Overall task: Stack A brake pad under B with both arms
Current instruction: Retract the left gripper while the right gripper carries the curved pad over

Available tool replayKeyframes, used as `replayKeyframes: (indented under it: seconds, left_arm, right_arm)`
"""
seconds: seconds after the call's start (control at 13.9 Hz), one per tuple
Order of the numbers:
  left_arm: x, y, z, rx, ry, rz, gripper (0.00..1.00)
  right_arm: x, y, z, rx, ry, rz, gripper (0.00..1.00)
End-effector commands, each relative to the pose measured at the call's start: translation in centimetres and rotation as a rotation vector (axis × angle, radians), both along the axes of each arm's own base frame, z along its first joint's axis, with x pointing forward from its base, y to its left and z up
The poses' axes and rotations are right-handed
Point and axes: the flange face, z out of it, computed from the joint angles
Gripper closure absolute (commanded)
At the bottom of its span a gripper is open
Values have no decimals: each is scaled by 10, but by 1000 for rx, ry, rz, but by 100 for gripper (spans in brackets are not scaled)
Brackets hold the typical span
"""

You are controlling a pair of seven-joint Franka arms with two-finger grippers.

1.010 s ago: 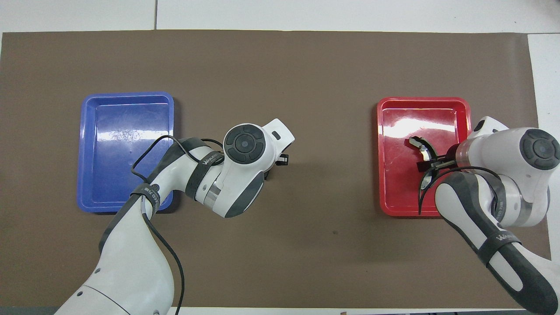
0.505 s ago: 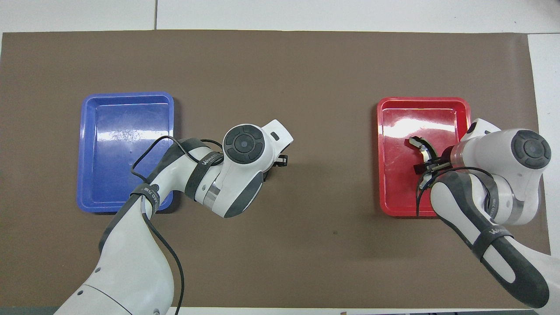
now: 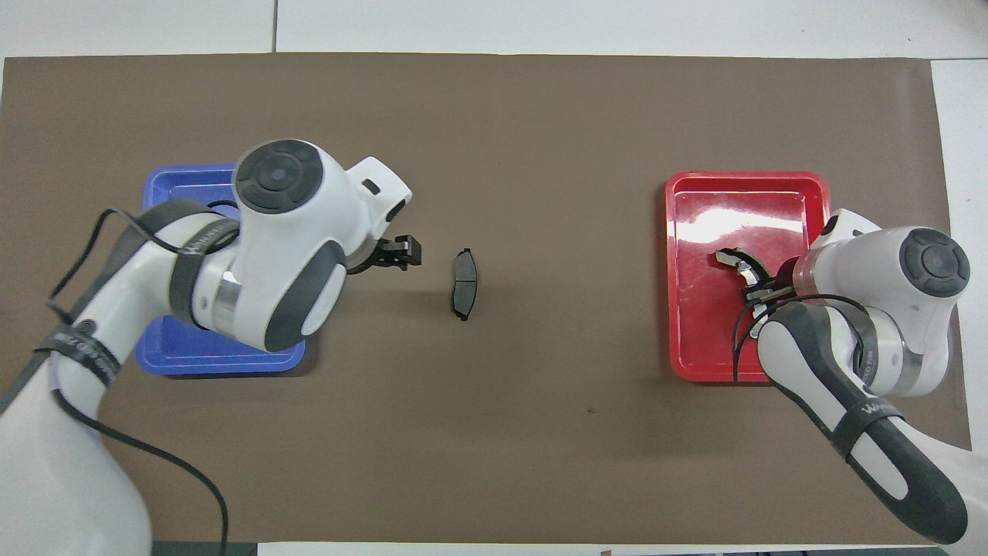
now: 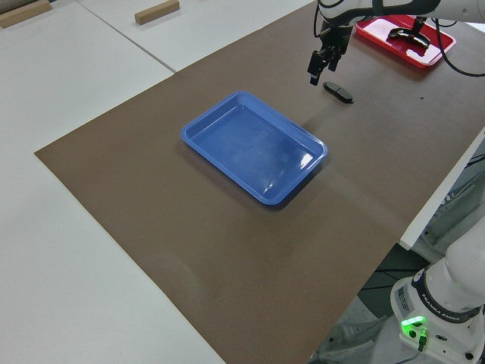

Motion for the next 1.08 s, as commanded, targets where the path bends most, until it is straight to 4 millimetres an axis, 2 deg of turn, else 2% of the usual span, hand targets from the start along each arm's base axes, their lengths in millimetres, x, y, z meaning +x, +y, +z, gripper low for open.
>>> replayKeyframes:
  seconds: [0.0, 0.07, 0.22, 0.36, 0.43, 0.5, 0.65, 0.72, 0.87, 0.94, 1.01]
  left_arm:
    - [12, 79, 21, -22, 38, -105, 0]
    - [15, 107, 30, -32, 37, -159, 0]
    - [16, 156, 46, -46, 44, -221, 0]
    - [9, 195, 62, -44, 65, -197, 0]
    - [3, 213, 77, -46, 65, -168, 0]
    - [-3, 220, 91, -47, 61, -158, 0]
    - [-9, 234, 118, -16, 74, -149, 0]
    - [-7, 236, 129, 2, 78, -155, 0]
    - [1, 237, 155, 21, 61, -183, 0]
    - [9, 238, 161, 35, 71, -183, 0]
    - [13, 235, 174, 36, 71, -187, 0]
  right_arm:
    - [11, 3, 30, 14, 12, -20, 100]
    - [16, 6, 46, 16, 9, -70, 100]
    - [28, 29, 71, 22, 11, -178, 100]
    - [37, 77, 92, 29, 19, -270, 100]
    - [39, 105, 100, 31, 26, -308, 100]
    - [39, 127, 104, 36, 26, -317, 100]
    - [28, 195, 109, 48, 13, -309, 100]
    - [28, 219, 111, 54, 9, -332, 100]
    - [35, 266, 102, 67, 26, -370, 100]
    - [34, 290, 102, 78, 28, -371, 100]
    - [36, 316, 91, 78, 39, -389, 100]
